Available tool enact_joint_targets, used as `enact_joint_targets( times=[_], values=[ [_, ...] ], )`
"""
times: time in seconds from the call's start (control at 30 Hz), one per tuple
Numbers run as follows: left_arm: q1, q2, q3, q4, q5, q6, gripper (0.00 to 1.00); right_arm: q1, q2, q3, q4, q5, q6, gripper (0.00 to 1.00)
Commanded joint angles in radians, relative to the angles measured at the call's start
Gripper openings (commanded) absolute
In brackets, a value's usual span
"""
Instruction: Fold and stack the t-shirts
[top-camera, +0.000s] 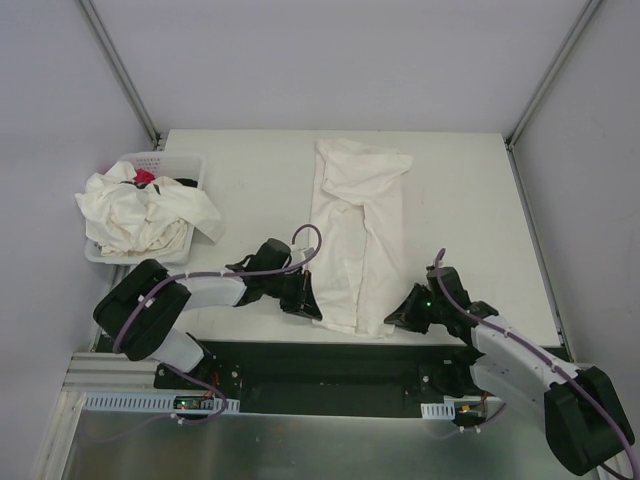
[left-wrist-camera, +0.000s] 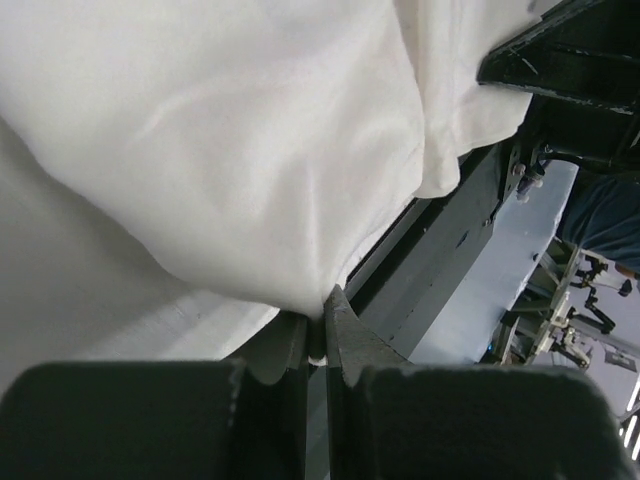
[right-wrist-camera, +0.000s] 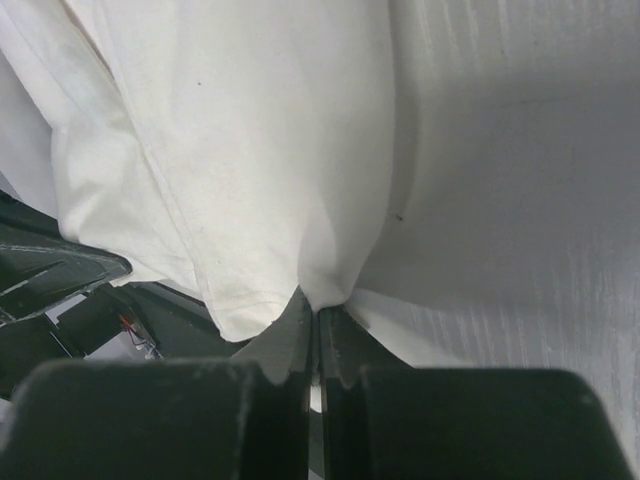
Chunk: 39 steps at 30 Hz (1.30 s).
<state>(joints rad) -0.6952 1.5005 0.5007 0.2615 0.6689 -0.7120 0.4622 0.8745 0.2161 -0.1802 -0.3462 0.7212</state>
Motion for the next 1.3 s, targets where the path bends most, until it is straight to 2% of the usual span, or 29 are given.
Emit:
enact_joint_targets(
  times=[0.0,0.43,0.7,0.87,1.27],
  values=[
    [-0.013,-0.085,0.055,-0.067,-0.040,0.062,0.00,0.023,-0.040,0.028,0.010,0.049,-0.016,0.01],
    [-0.017,-0.125,0.173,-0.188,-0.086,0.144,0.00,0.029,-0.083,0.216,-0.088,0.179,-0.146,0.01],
    [-0.013,-0.126,0.257,-0.249,-0.147,0.212,0.00,0.024,-0.002,0.296,-0.050,0.228,-0.213,0.01],
    [0.000,-0.137,0.340,-0.298,-0.259,0.267,0.00,0.006,0.046,0.324,-0.007,0.242,-0.243,0.01],
    [0.068,-0.028,0.476,-0.300,-0.273,0.306,0.00,-0.072,0.194,0.459,0.065,0.240,-0.313,0.01]
  ],
)
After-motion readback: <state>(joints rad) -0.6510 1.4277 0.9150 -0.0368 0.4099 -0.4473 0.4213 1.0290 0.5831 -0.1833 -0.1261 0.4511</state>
